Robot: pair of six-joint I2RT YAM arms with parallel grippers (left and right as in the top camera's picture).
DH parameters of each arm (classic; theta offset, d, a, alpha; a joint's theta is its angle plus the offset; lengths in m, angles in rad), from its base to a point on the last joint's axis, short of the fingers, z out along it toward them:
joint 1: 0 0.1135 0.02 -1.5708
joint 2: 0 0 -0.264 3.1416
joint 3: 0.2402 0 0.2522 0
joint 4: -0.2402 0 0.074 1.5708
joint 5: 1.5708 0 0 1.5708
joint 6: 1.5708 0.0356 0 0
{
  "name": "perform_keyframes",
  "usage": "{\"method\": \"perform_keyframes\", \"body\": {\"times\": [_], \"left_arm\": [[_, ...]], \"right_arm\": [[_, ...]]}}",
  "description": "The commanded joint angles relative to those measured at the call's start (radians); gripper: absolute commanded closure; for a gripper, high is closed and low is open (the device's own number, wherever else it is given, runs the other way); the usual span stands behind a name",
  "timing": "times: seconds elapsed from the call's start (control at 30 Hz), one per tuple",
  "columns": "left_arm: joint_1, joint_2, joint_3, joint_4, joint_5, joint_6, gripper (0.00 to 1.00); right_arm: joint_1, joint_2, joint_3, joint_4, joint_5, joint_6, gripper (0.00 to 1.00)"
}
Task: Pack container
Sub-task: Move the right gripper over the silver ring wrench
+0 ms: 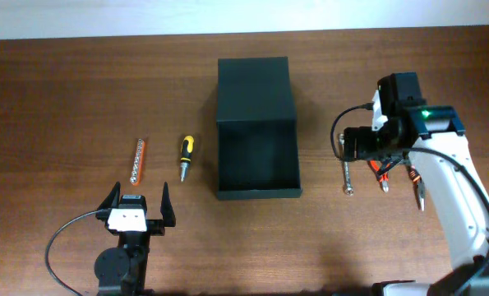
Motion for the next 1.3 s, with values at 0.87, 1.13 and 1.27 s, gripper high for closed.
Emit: {"method": "perform_keyframes", "body": {"times": [0.87,1.13,1.27], "left_arm": [[0.004,-0.009,-0.007,0.0,-0.007,-0.009,0.01],[0.004,-0.009,-0.007,0.0,-0.007,-0.009,0.01],[0.004,-0.009,-0.007,0.0,-0.007,-0.009,0.01]], "right_arm": [[-0.042,0.254,0.019,0.14,-0.069,-0.142,0.01],[-0.042,0.254,0.019,0.136,-0.069,-0.204,0.01],[-0.042,0.254,0.019,0.135,-0.069,-0.205,0.01]]}}
